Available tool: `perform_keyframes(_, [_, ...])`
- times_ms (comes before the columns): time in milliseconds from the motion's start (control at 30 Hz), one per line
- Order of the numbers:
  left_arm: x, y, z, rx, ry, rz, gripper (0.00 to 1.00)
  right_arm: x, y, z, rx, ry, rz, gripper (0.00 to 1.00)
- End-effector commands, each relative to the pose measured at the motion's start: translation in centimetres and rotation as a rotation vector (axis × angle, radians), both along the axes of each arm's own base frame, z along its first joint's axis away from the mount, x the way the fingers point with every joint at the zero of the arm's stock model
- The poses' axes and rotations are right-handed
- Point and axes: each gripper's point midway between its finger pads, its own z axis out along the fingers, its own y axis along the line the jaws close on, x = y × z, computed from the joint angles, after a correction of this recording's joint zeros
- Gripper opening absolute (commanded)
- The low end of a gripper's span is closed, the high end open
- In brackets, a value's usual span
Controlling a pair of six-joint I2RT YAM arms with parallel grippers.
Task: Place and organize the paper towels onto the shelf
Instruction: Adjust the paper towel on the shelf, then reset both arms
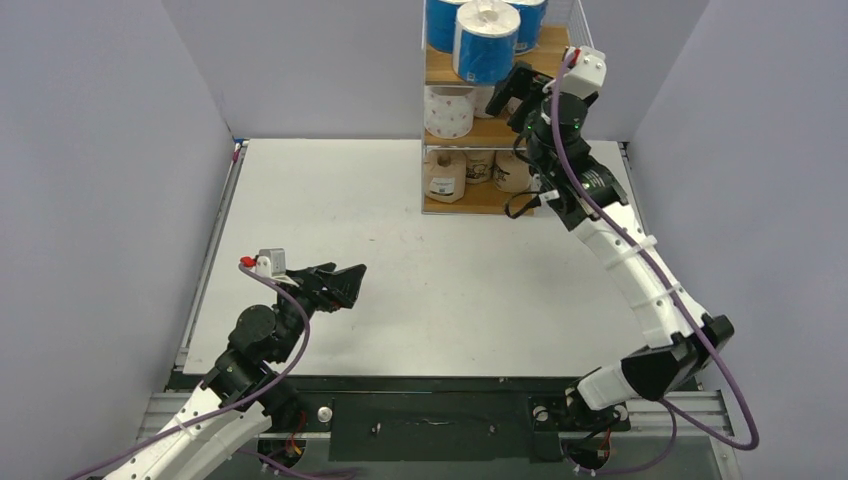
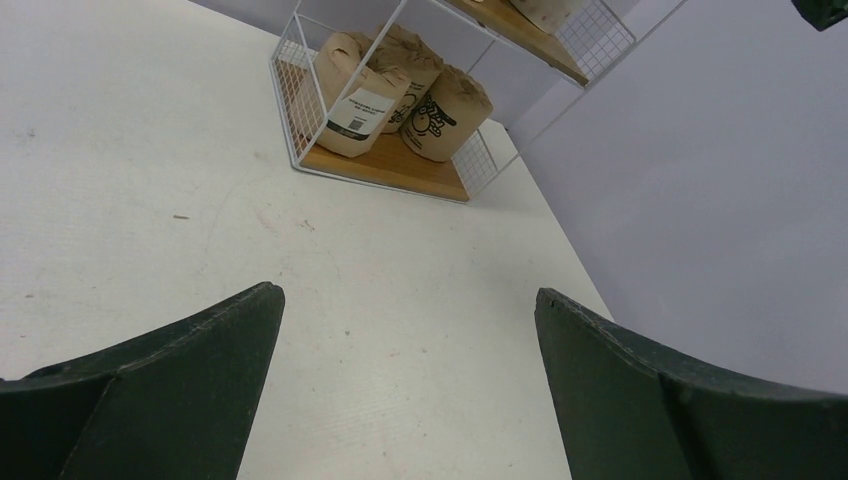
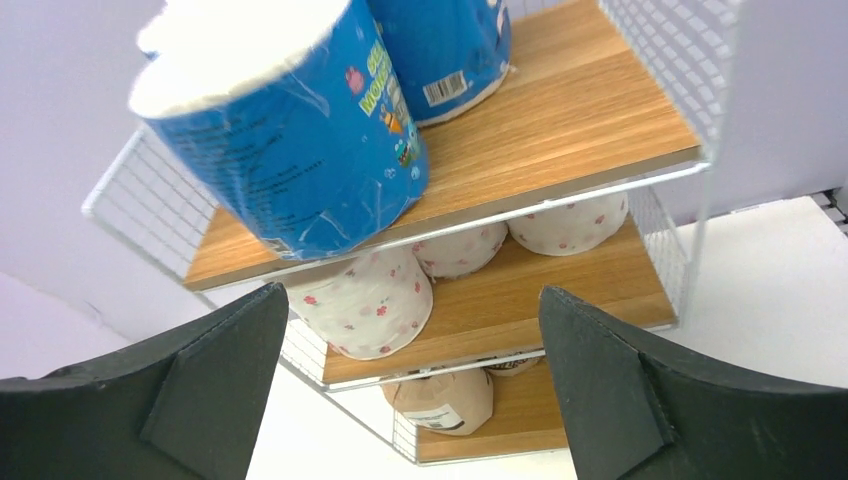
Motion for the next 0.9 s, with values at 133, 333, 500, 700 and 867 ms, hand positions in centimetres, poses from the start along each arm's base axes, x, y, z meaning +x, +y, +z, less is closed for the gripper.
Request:
perform_keyframes(133, [0.3, 0.6, 0.0, -0.003, 0.036, 0.040, 0.96, -7.2, -2.3, 2.5, 0.076, -0.110, 0.049, 0.91])
perform_keyframes(333, [1.0, 1.2, 0.0, 0.015, 0.074, 0.097, 0.96, -10.7, -4.0, -0.5, 0.093, -0.074, 0.052, 0.91])
perform_keyframes(500, [2.0, 2.3, -0.7, 0.052, 0.149, 0.195, 0.96, -13.5, -6.1, -4.3, 0.152, -0.066, 0.017, 0.91])
perform_keyframes(700, [2.9, 2.4, -1.2, 0.117, 0.238, 0.245, 0.96, -15.0, -8.4, -10.2, 0.212, -0.003, -0.079, 0.91])
perform_keyframes(867, [3.7, 1.6, -1.2, 0.163, 0.237, 0.227, 0.96, -15.7, -8.7, -14.6, 0.173, 0.103, -0.096, 0.92])
